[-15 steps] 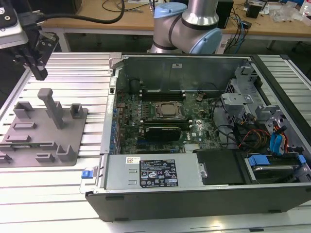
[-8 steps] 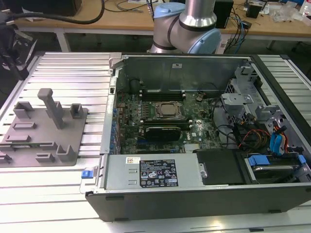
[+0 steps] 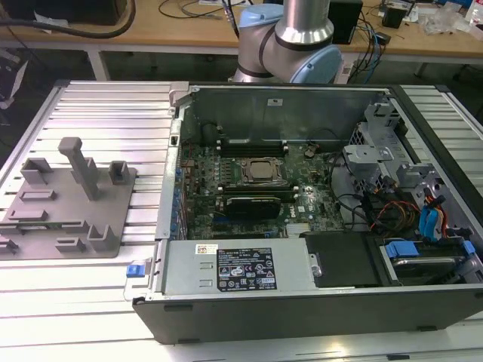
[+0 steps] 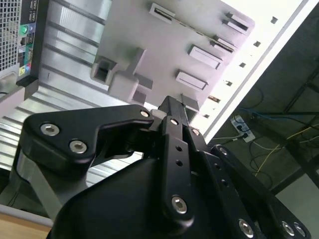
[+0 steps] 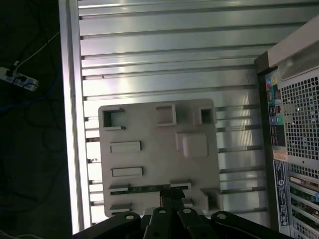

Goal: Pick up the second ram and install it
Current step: 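Reach for the second ram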

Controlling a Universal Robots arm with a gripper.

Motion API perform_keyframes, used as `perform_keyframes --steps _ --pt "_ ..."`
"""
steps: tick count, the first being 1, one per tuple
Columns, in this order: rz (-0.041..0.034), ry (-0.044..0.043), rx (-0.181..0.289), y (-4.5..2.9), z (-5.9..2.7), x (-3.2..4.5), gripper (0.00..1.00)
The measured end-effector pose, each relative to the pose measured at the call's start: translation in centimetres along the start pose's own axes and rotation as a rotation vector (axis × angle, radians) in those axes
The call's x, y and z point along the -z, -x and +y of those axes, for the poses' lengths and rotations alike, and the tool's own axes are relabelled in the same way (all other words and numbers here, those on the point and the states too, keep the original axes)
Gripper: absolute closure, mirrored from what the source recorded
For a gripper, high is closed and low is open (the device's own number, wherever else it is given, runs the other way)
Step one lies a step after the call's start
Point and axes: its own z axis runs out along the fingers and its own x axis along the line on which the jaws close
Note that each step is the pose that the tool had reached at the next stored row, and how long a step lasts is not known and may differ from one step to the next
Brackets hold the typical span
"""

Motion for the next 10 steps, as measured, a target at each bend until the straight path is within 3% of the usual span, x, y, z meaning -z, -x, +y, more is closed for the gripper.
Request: perform_keyframes --steps 3,5,8,10 --pt "-0.0001 0.0000 0.000 -1.35 -0.11 -0.32 0.92" --pt "0.0000 0.0000 0.000 -1.49 -0.29 -0.85 0.92" --pt "0.0001 -0.0001 0.000 -1.41 -1.62 -1.78 0.92" --pt "-0.0002 0.0000 0.000 -1.40 -1.93 -2.09 0.92"
